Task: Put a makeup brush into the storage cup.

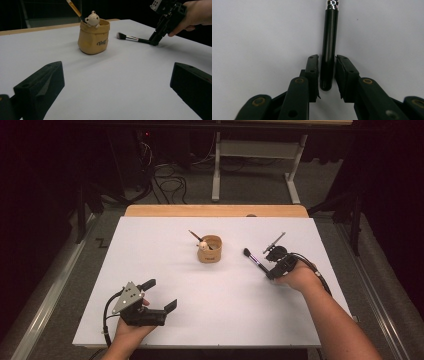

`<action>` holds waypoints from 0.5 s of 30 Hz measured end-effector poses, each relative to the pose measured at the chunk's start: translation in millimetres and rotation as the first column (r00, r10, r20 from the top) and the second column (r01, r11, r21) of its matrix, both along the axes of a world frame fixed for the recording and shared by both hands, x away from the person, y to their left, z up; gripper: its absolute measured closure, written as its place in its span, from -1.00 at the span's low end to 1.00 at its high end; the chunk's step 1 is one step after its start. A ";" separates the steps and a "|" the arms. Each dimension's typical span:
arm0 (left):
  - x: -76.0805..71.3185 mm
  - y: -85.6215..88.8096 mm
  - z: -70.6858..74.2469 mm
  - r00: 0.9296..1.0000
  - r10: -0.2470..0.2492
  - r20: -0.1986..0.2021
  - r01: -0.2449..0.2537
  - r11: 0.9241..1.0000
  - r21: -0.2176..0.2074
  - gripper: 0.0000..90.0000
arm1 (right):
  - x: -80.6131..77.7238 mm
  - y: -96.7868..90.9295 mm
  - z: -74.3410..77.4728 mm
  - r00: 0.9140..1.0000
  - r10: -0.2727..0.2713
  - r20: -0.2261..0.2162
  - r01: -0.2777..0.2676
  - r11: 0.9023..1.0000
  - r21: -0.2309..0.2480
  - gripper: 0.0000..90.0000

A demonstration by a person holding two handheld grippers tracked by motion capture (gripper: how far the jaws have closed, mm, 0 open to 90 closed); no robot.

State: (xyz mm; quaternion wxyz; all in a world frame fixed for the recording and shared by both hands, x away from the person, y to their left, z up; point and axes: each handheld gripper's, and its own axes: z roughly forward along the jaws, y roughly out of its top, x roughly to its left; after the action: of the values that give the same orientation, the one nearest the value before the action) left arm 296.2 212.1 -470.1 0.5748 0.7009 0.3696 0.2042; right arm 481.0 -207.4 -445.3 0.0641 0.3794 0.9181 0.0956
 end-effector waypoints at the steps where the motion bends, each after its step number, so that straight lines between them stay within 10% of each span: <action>1: -0.1 0.0 0.0 1.000 -0.001 0.000 0.001 1.000 0.000 -0.99 | 0.0 0.0 0.0 1.000 0.000 0.000 0.000 1.000 0.000 0.64; 15: -0.4 -0.8 0.1 1.000 -0.002 0.002 0.002 1.000 0.003 -0.99 | 0.8 3.5 -1.2 1.000 -0.010 0.002 0.010 1.000 -0.027 0.80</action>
State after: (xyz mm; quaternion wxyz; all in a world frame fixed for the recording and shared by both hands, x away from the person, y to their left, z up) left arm 295.8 211.3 -470.0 0.5741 0.7020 0.3682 0.2050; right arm 481.8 -203.9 -446.5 0.0707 0.3828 0.9173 0.0833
